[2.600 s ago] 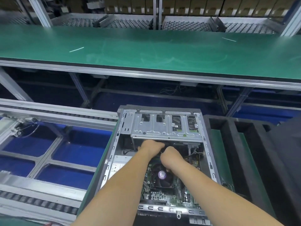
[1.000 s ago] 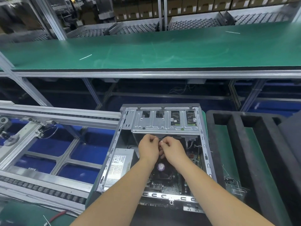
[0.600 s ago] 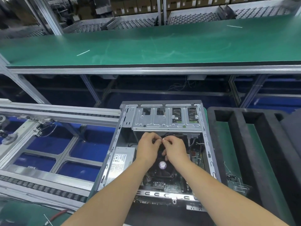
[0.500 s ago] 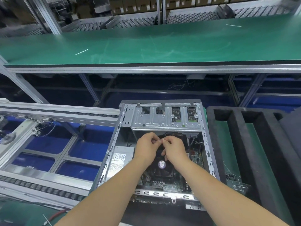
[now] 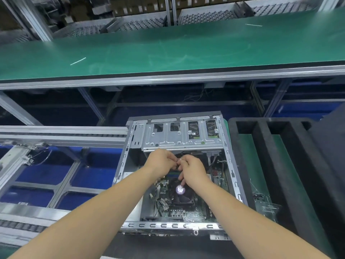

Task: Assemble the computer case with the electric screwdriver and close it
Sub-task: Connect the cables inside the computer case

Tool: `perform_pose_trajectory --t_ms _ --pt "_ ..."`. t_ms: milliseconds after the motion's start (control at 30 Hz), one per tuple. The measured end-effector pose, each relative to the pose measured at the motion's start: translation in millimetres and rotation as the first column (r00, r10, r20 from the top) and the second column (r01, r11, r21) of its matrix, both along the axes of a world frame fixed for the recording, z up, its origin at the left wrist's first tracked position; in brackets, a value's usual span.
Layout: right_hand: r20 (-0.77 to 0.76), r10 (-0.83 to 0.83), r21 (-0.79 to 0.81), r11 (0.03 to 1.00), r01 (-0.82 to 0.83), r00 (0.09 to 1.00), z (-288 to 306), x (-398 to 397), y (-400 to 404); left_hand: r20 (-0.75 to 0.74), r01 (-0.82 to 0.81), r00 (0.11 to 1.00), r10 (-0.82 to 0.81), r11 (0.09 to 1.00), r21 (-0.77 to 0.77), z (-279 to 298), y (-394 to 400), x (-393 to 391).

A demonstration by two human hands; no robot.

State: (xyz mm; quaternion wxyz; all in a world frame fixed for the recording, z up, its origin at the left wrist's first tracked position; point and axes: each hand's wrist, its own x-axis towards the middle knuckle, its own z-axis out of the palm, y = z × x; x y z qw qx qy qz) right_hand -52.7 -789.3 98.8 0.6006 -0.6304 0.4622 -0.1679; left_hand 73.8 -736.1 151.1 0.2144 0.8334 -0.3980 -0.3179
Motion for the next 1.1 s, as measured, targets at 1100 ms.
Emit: perform_pose_trajectory --t_ms 1100 --pt "0.011 0.094 -0.078 0.993 -0.093 0.996 3 -4 -2 -0.628 -0.685 0.490 0.605 0.712 0.152 -37 -17 -4"
